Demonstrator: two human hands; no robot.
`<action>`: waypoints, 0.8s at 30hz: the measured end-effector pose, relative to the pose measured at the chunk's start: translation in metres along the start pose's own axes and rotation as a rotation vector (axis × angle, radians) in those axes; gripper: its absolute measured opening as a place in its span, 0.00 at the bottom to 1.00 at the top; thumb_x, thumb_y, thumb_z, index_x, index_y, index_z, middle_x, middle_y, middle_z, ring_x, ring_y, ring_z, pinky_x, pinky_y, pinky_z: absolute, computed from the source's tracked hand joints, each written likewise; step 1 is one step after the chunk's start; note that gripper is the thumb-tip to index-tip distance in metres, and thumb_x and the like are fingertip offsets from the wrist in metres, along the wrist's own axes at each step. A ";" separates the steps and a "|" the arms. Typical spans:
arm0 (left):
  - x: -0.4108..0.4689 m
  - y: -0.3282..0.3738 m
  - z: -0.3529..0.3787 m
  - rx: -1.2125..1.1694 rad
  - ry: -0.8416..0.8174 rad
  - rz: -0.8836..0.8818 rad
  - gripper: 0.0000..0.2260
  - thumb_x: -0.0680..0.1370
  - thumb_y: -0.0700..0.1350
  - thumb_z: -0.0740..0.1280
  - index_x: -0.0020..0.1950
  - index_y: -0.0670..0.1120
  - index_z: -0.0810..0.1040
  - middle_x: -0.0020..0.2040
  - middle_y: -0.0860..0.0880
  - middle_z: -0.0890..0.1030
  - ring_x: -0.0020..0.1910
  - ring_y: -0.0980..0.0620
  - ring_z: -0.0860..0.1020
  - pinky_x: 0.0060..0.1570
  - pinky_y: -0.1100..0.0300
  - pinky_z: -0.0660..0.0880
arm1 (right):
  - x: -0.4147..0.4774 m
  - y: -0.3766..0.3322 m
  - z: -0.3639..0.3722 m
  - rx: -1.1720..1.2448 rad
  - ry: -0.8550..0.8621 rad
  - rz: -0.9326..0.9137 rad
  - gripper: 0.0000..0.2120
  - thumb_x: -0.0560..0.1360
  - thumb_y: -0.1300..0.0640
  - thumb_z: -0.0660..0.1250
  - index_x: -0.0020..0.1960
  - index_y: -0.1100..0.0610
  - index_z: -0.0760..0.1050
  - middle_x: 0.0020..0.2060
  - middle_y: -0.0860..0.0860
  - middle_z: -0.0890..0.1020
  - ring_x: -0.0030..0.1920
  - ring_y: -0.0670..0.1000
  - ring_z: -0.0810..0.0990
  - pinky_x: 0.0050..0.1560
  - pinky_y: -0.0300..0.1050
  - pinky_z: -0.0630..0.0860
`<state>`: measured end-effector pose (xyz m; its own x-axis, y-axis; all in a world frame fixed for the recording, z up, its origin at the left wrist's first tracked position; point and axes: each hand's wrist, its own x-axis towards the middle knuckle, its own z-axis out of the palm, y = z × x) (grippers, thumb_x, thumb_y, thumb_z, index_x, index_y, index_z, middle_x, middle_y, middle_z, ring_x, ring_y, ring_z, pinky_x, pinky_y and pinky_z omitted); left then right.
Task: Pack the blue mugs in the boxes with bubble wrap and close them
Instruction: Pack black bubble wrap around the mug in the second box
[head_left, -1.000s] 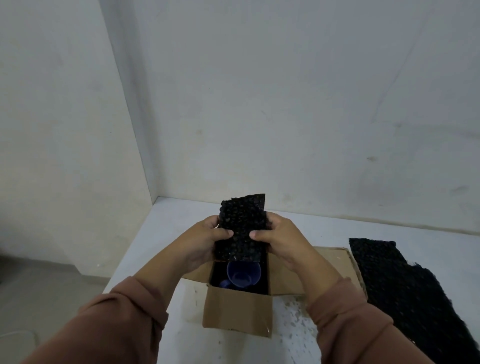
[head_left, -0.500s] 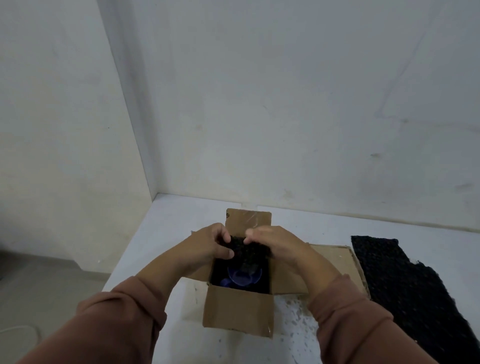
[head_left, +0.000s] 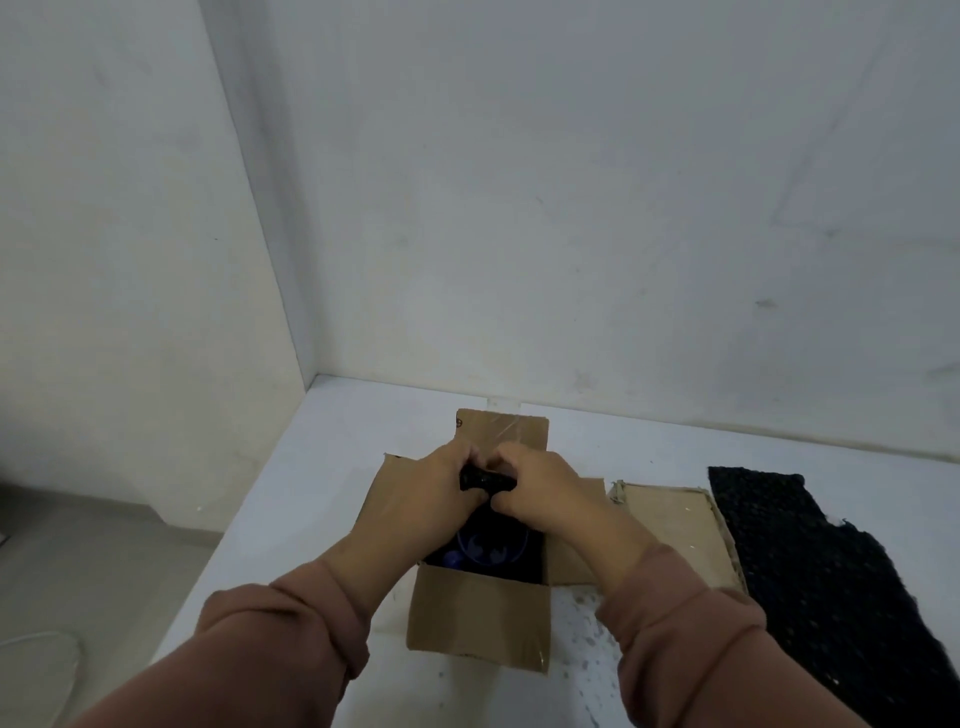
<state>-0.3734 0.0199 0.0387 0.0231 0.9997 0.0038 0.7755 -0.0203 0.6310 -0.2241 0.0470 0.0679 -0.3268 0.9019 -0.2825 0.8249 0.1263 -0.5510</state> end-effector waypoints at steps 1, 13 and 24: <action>-0.001 -0.001 0.002 0.020 0.009 0.010 0.09 0.73 0.52 0.67 0.49 0.59 0.68 0.40 0.60 0.77 0.37 0.62 0.76 0.34 0.65 0.72 | 0.002 0.002 -0.001 -0.021 0.017 -0.003 0.15 0.71 0.60 0.67 0.57 0.51 0.74 0.51 0.52 0.80 0.47 0.51 0.77 0.43 0.43 0.75; 0.007 -0.016 0.044 0.509 -0.356 0.238 0.17 0.77 0.42 0.63 0.66 0.43 0.72 0.63 0.43 0.73 0.59 0.45 0.74 0.59 0.51 0.74 | 0.007 0.012 0.018 -0.394 0.180 0.049 0.16 0.74 0.64 0.60 0.61 0.60 0.69 0.53 0.58 0.74 0.50 0.58 0.77 0.43 0.46 0.70; 0.009 -0.017 0.050 0.571 -0.349 0.267 0.17 0.76 0.39 0.61 0.66 0.42 0.71 0.63 0.42 0.72 0.58 0.45 0.73 0.59 0.49 0.74 | 0.012 0.010 0.034 -0.684 0.121 0.029 0.11 0.77 0.63 0.58 0.58 0.61 0.73 0.56 0.58 0.78 0.52 0.57 0.79 0.47 0.49 0.74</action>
<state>-0.3552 0.0289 -0.0111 0.3840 0.8999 -0.2067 0.9220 -0.3616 0.1386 -0.2357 0.0453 0.0317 -0.2796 0.9434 -0.1785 0.9509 0.2978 0.0848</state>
